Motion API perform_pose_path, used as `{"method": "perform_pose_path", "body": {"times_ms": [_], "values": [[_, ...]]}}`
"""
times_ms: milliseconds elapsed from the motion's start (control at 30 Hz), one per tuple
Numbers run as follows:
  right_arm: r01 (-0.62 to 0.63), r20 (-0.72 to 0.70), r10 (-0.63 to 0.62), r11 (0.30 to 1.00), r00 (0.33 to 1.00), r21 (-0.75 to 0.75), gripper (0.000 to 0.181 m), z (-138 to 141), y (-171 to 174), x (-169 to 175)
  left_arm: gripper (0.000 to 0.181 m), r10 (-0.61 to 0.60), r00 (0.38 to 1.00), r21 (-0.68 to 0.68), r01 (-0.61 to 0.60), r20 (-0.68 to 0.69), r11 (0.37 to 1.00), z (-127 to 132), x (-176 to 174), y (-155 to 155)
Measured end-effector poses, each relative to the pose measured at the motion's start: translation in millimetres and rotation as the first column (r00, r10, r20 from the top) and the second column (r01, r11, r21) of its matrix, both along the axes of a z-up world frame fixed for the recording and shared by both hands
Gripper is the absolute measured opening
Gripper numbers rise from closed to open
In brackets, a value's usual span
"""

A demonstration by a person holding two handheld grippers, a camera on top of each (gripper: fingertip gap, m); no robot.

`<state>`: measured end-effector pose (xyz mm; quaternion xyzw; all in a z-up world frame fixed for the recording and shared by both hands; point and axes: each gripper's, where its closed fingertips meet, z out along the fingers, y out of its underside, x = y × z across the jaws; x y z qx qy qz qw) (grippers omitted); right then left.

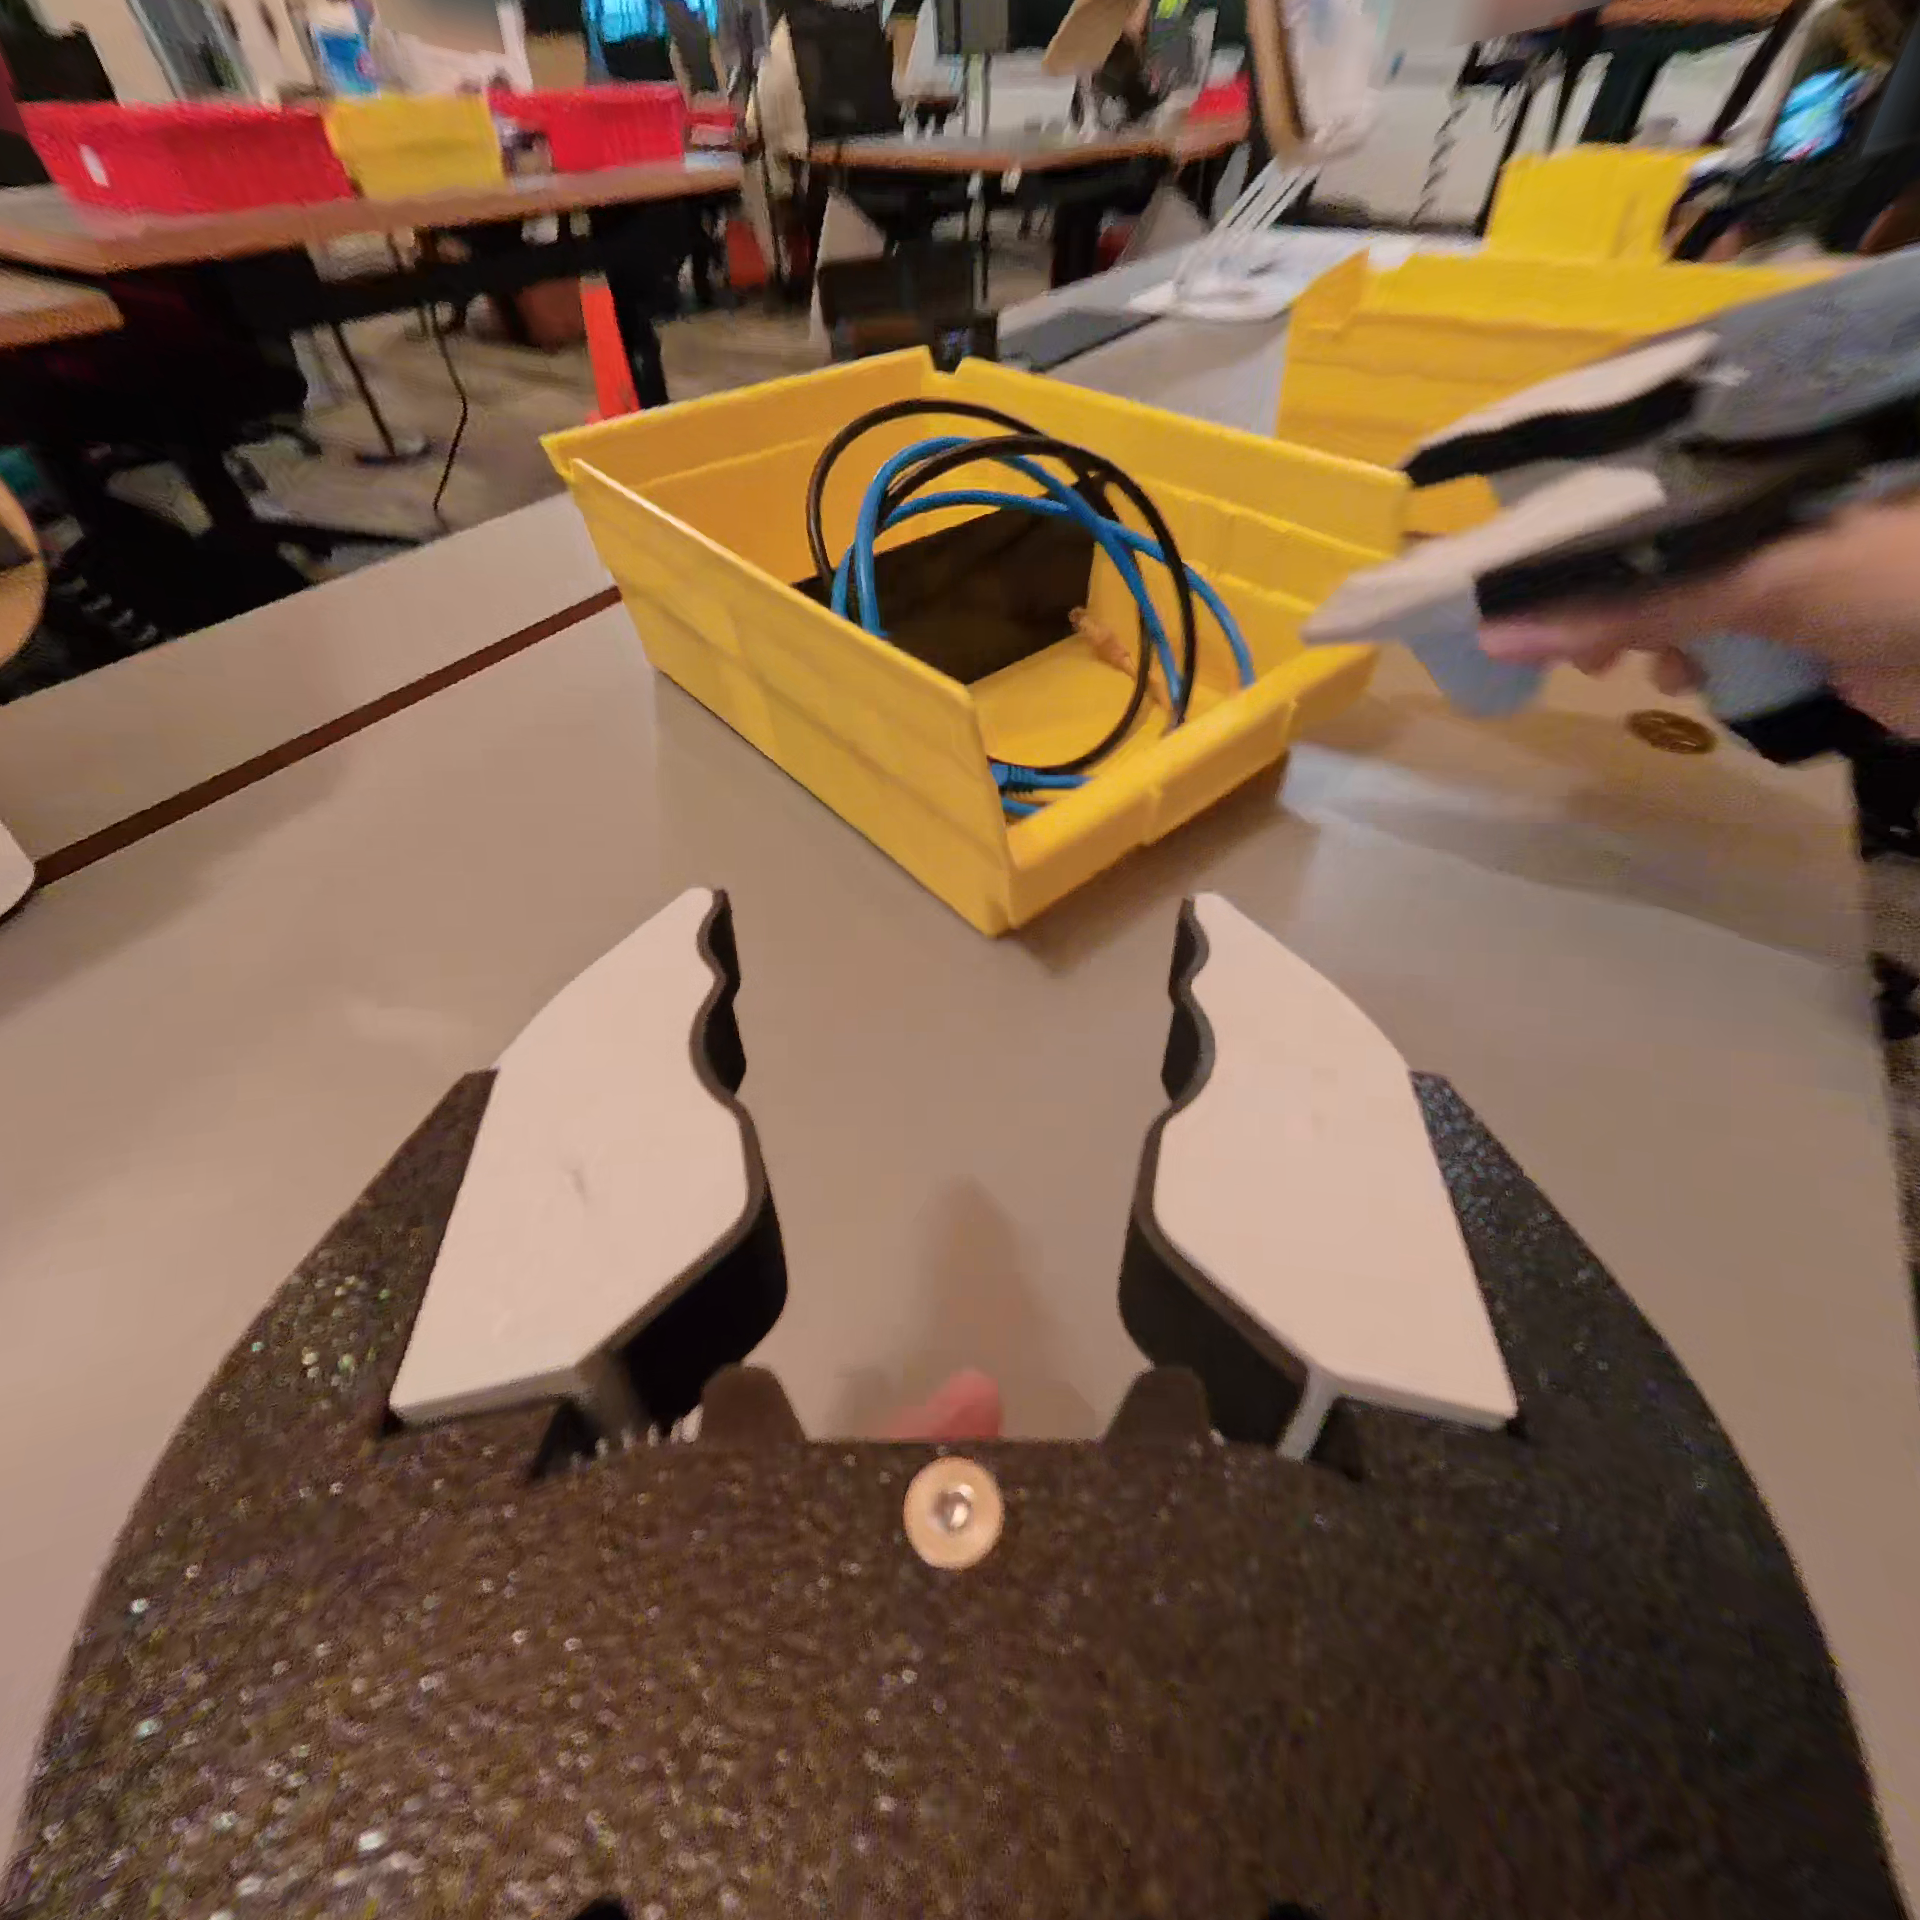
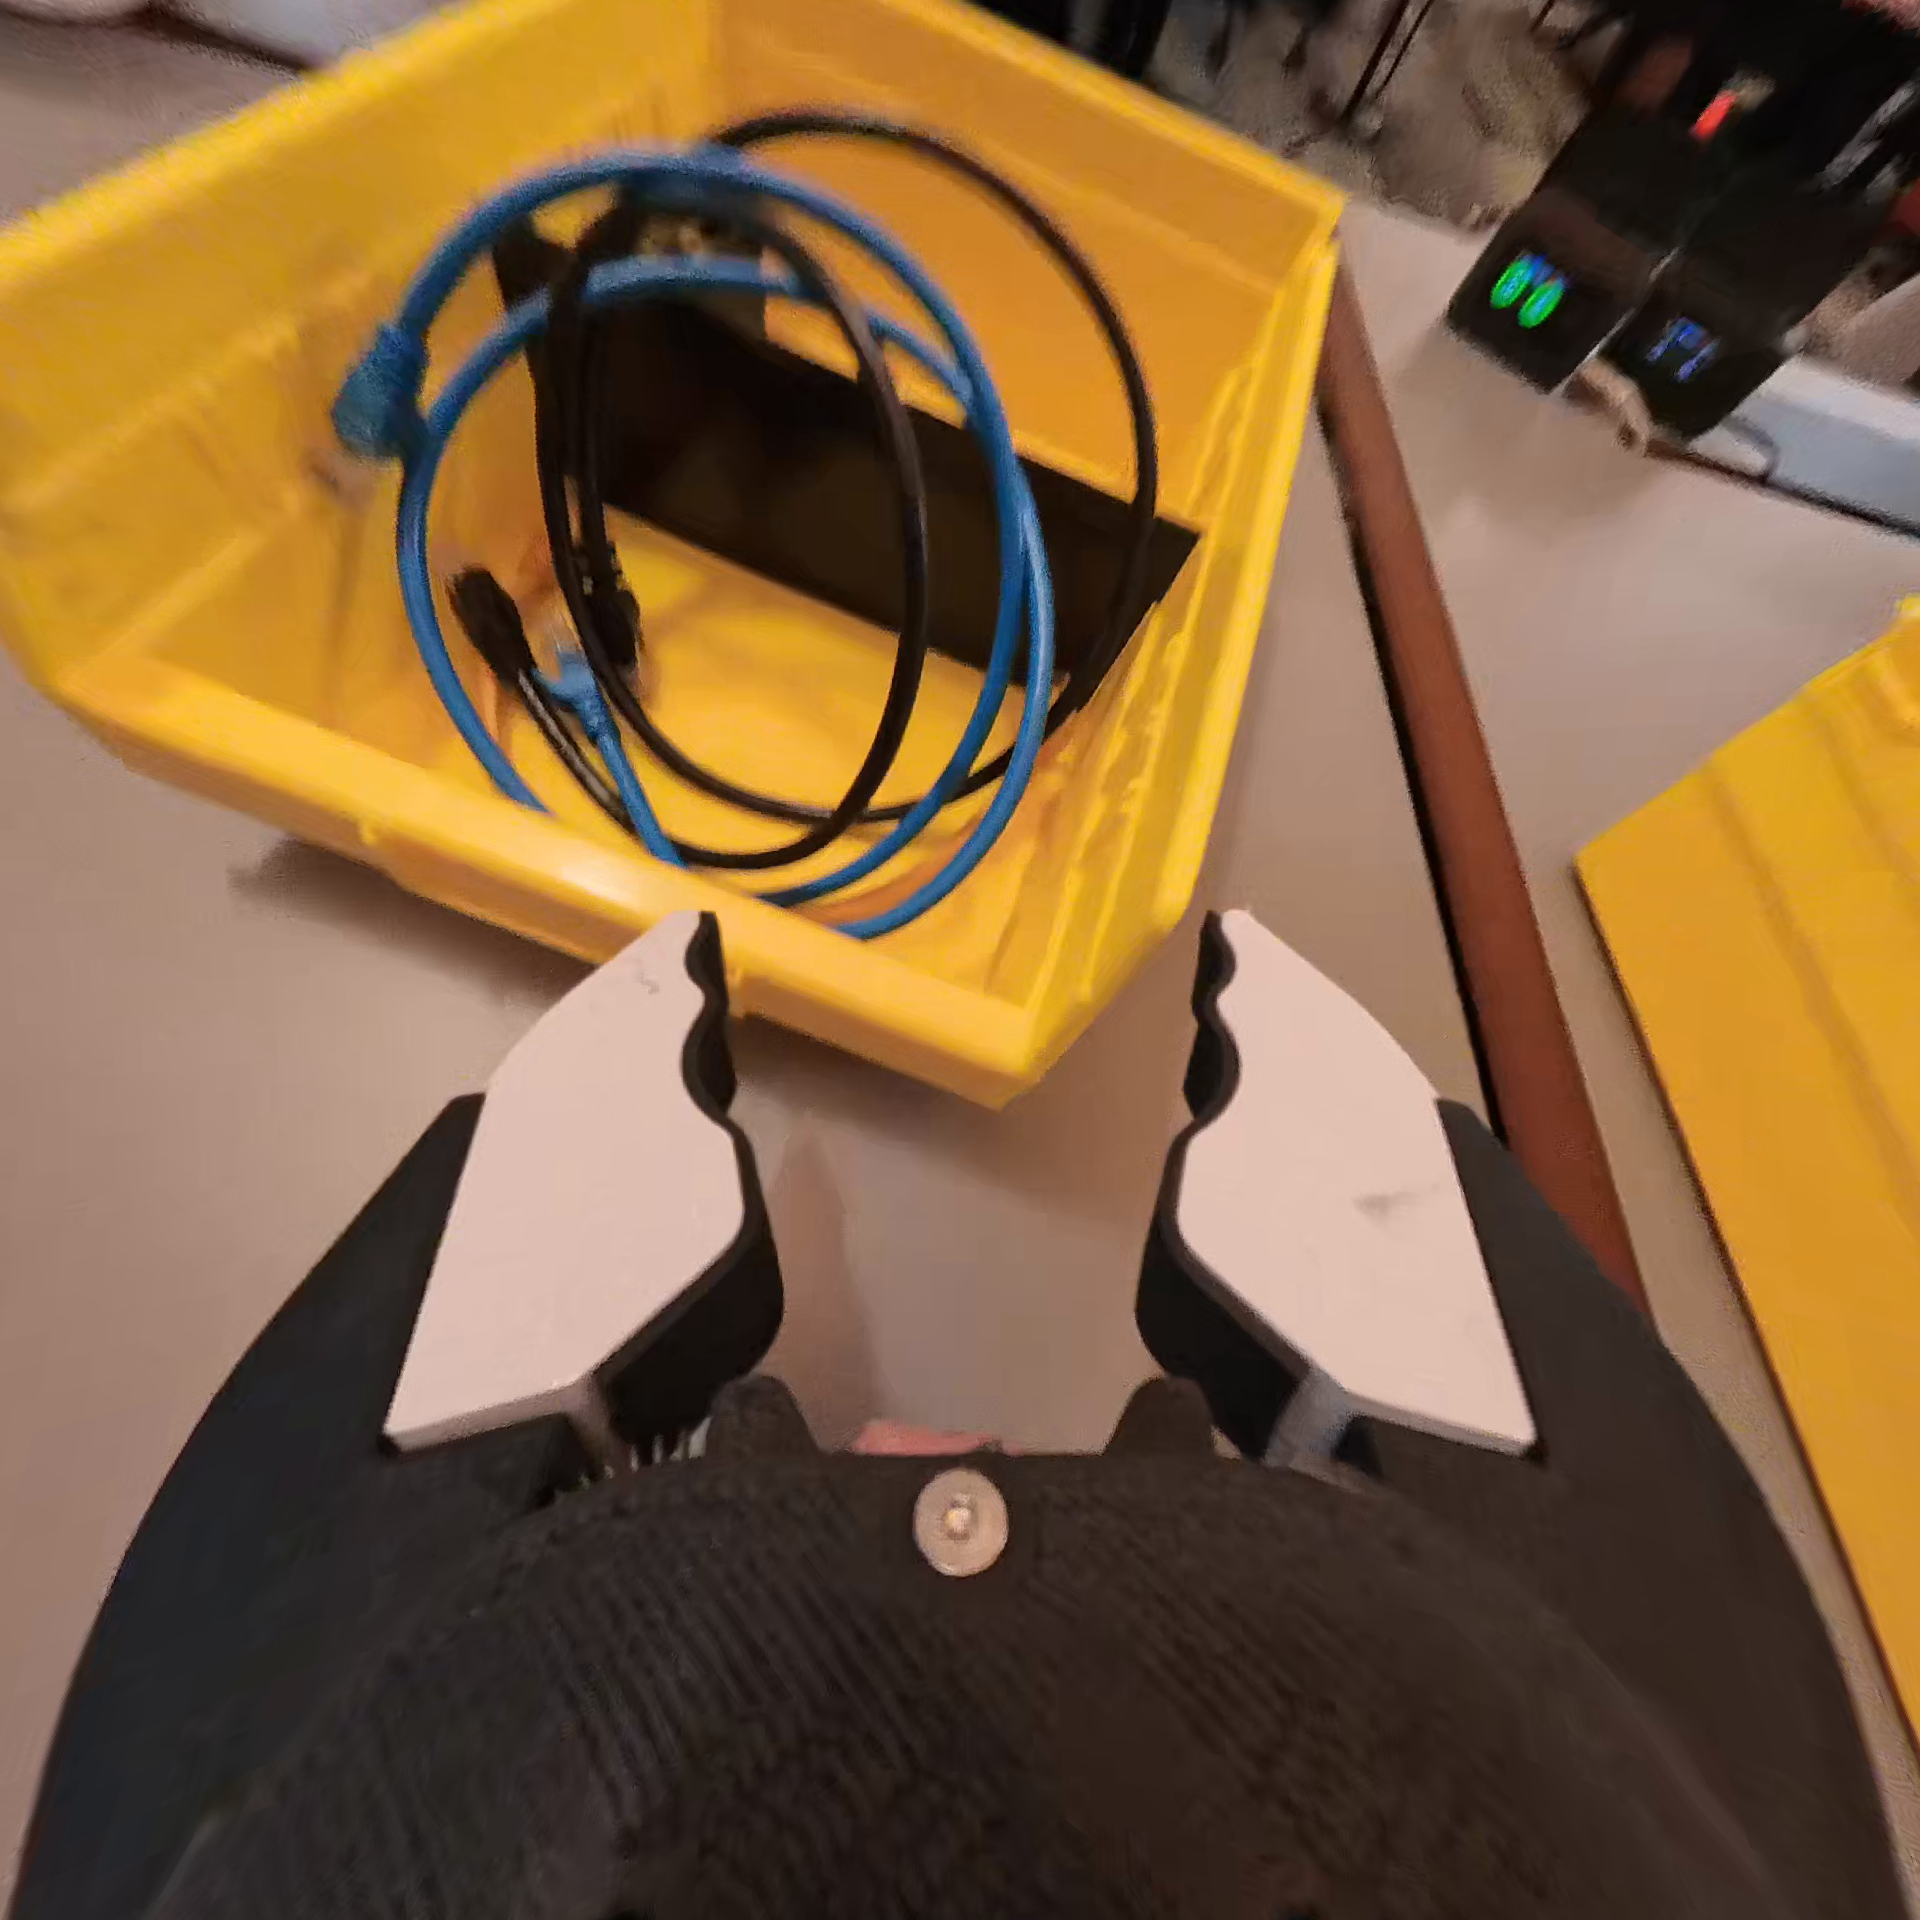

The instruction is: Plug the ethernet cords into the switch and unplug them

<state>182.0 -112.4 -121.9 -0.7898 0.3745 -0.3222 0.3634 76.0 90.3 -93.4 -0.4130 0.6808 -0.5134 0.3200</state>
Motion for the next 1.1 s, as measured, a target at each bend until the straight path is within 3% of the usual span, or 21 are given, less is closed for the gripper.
{"method": "perform_pose_path", "body": {"times_ms": [67,200,367,533,600,633,667,733,833,967,1100], "values": [[0.047,-0.014,-0.047,0.999,0.999,-0.012,0.096,-1.4,-7.6,4.0,0.081,0.055,0.997,0.030,-0.053,-0.063,0.998,-0.7,33.3,-13.6],[0.046,0.001,-0.046,0.997,0.999,0.062,0.096,7.0,-5.4,7.3,0.081,0.136,0.976,0.053,-0.129,-0.168,0.990,-10.8,88.1,-35.6],[0.043,0.023,-0.044,0.998,0.999,0.051,0.094,12.1,-10.2,9.5,0.055,0.190,0.943,0.144,-0.155,-0.274,0.977,-42.1,119.5,-48.0],[0.012,0.038,-0.013,0.999,0.999,0.037,0.095,19.9,-5.1,6.2,0.021,0.301,0.936,0.238,-0.255,-0.181,0.937,-37.8,126.9,-17.1],[-0.010,0.046,0.008,0.999,0.999,0.052,0.094,25.6,1.4,3.0,0.006,0.327,0.930,0.208,-0.291,-0.169,0.934,-36.0,123.2,4.6],[-0.024,0.051,0.021,0.998,0.998,0.056,0.094,28.8,5.2,0.8,0.005,0.307,0.935,0.186,-0.275,-0.177,0.943,-36.3,118.2,13.3],[-0.065,0.049,0.062,0.996,0.997,0.068,0.106,31.8,13.2,-3.8,0.004,0.297,0.937,0.170,-0.267,-0.185,0.949,-36.1,111.3,22.7],[-0.104,0.087,0.095,0.989,0.992,0.105,0.092,44.9,26.0,-9.7,0.004,0.277,0.942,0.159,-0.249,-0.191,0.955,-36.2,90.6,42.6],[-0.276,0.138,0.251,0.935,0.958,0.221,0.094,75.9,61.5,-37.6,0.004,0.269,0.942,0.173,-0.235,-0.203,0.956,-36.8,42.7,78.3],[-0.425,0.205,0.376,0.848,0.903,0.317,0.097,108.2,105.6,-76.0,0.004,0.274,0.932,0.165,-0.239,-0.236,0.957,-37.0,-46.4,130.8],[-0.523,0.200,0.484,0.802,0.852,0.287,0.110,99.8,165.9,-109.0,0.003,0.273,0.925,0.184,-0.229,-0.265,0.956,-34.5,-155.3,181.7]]}}
